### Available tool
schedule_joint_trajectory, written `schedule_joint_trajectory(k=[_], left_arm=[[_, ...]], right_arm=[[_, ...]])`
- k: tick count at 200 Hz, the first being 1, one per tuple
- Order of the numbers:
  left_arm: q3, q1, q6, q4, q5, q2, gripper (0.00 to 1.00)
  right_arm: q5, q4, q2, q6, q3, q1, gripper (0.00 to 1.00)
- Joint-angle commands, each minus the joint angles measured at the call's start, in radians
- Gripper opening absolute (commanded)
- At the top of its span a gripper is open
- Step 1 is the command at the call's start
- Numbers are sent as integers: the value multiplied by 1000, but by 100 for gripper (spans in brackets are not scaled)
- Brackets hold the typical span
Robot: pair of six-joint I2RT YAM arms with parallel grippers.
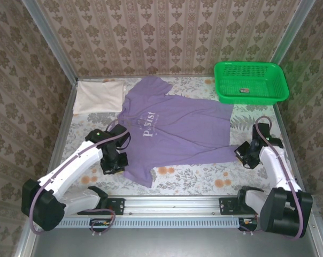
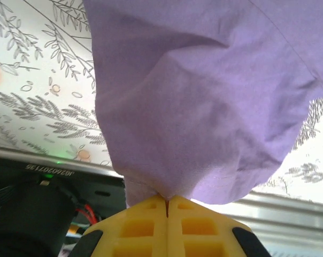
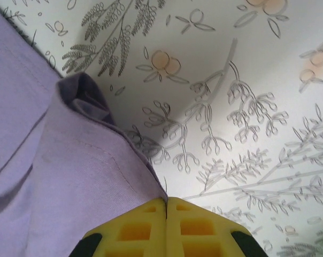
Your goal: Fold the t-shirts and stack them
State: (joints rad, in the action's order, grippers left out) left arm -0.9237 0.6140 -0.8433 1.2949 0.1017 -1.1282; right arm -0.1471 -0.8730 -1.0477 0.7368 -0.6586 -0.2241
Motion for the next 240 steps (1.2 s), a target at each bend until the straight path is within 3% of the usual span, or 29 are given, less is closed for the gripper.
schedule_joint_trajectory(k=[1,49,88,171,240], left_arm=[[-63,3,89,199,1,26,0],[-104,1,156,318,43,56,0],[-42,0,167,351,105,106,0],[-86,-32,137,438,79,128,0],[-78,-174,213,435,131,98,0]], right_arm=[[17,-158,65,44,18,16,0],[-19,-344,131,31,6,79,0],[17,-384,131,75,-28,163,0],[11,-425,188,256,17,306,0],[-23,-455,272,324,39,318,0]])
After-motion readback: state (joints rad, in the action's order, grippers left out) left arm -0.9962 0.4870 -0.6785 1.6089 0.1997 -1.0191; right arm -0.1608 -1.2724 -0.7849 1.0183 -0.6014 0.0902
